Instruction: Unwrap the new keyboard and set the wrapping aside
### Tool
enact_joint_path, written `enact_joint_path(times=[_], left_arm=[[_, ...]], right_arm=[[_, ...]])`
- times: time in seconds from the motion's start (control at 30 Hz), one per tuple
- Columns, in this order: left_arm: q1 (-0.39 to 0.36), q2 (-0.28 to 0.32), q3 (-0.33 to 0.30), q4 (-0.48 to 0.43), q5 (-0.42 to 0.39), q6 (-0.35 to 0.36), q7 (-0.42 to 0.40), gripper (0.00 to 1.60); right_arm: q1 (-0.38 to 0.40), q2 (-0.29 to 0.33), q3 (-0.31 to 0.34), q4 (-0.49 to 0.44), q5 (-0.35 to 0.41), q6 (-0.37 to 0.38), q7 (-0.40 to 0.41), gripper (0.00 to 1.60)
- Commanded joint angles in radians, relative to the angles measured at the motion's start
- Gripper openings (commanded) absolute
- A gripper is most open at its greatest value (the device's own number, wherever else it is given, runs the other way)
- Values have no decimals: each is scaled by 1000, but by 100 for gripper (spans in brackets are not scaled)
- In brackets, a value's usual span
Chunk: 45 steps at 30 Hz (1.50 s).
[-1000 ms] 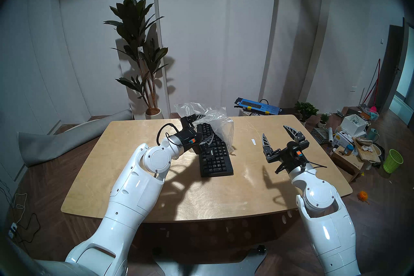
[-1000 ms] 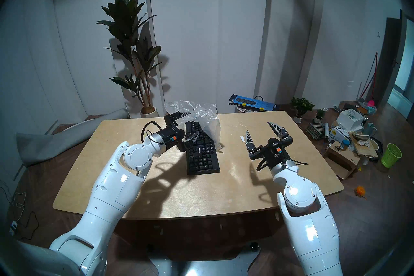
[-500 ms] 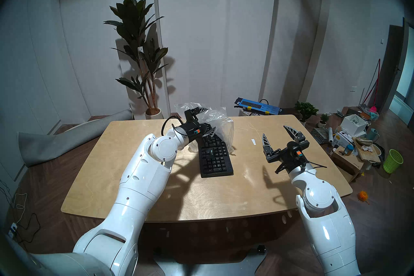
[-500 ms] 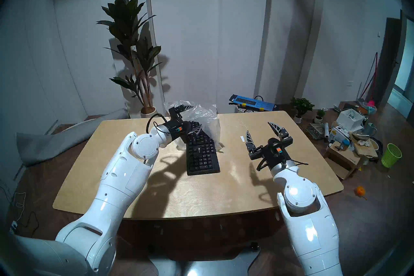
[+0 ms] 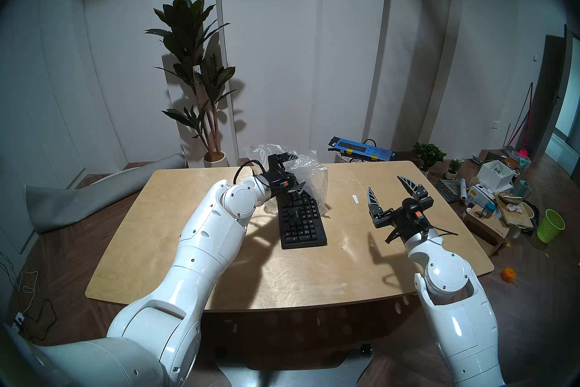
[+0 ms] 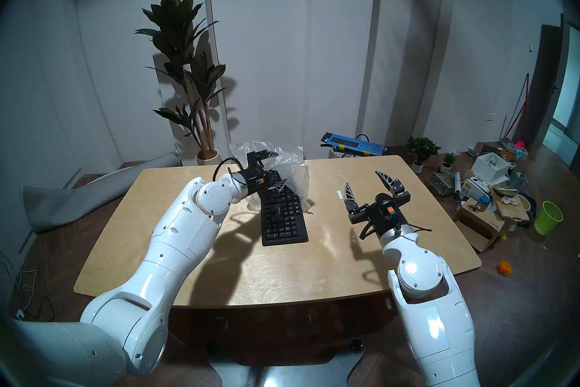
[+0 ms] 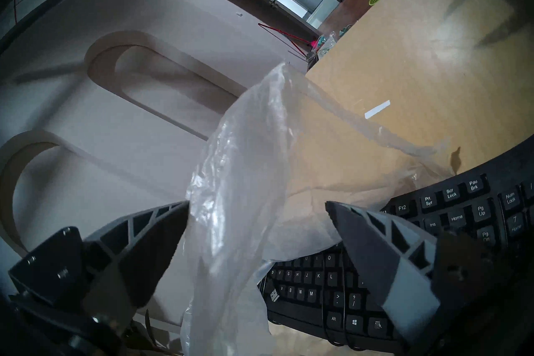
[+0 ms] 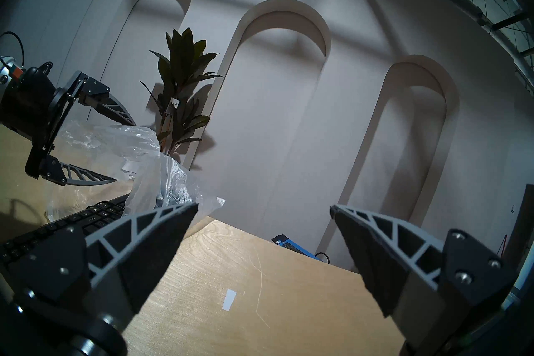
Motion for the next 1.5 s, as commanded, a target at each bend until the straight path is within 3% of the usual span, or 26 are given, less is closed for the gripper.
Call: enact_joint_path(times=[0.0,0.2,0.23,0.57,0.6,0.63,1.2,1.37,1.47], left_arm=[[-110,-5,2,58,34,-37,-1,160],[-175,-13,-8,131,49,-51,-3,160],[-146,-16,-23,105,51,-53,6,160],[-225,-13,-80,126,36,-95,-1,160],[-256,-12,-79,160,34,-100,-6,160],[-232,-11,-91,139,36,-103,0,160],[-396,8,-55,478,104,-156,-35,160],[-415,-11,-85,513,87,-133,-37,160],[-434,-35,-147,555,27,-101,-51,160]], right_arm=[[7,4,-3,-22,-4,-13,2,160],[7,5,-3,-22,-4,-14,1,160],[7,5,-3,-21,-4,-15,1,160],[6,7,-4,-23,-5,-18,-1,160],[6,8,-4,-23,-6,-19,-1,160],[6,8,-4,-23,-6,-20,-1,160],[4,13,-7,-24,-10,-29,-4,160],[4,13,-7,-23,-11,-30,-5,160],[4,14,-8,-22,-11,-29,-6,160]])
